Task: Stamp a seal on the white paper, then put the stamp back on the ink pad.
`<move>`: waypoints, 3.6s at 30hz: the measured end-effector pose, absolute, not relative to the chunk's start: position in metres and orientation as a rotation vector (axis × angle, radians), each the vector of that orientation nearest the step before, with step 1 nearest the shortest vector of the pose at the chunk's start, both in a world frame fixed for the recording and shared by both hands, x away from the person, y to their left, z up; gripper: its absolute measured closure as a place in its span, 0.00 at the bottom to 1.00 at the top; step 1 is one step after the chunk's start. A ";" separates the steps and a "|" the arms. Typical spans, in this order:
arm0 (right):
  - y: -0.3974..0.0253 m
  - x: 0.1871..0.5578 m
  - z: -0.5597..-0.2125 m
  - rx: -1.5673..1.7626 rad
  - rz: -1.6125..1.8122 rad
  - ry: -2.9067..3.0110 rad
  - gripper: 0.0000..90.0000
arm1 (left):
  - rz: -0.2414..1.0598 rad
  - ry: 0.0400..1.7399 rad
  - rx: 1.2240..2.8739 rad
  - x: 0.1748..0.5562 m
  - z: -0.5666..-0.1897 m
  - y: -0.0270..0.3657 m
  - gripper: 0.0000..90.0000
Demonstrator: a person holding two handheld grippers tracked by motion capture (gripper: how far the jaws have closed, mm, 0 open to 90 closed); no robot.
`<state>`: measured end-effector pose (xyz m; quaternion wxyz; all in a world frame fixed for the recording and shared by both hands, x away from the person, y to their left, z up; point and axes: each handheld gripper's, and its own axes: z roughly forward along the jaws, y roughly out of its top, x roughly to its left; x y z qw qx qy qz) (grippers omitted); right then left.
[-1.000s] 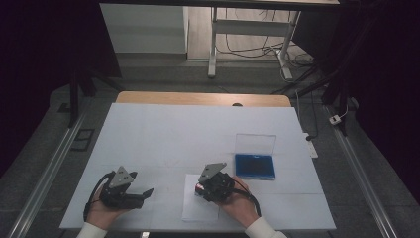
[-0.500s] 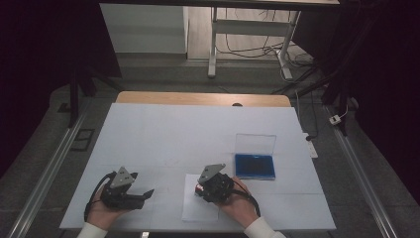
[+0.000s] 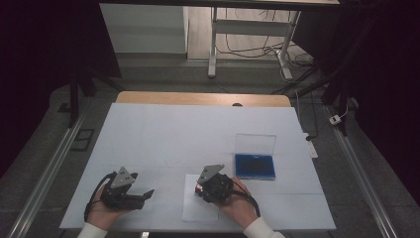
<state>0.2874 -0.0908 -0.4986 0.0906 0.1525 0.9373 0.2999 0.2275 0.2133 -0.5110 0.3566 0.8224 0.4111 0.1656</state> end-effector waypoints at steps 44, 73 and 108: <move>-0.117 0.290 -0.462 0.556 1.117 2.677 0.77 | 0.437 1.059 2.116 0.227 -0.509 0.216 0.20; -0.172 0.315 -0.442 0.709 1.119 2.531 0.77 | 0.439 1.053 2.117 0.228 -0.509 0.216 0.21; -0.240 0.347 -0.458 0.970 0.897 2.422 0.77 | 0.434 1.056 2.121 0.229 -0.511 0.215 0.21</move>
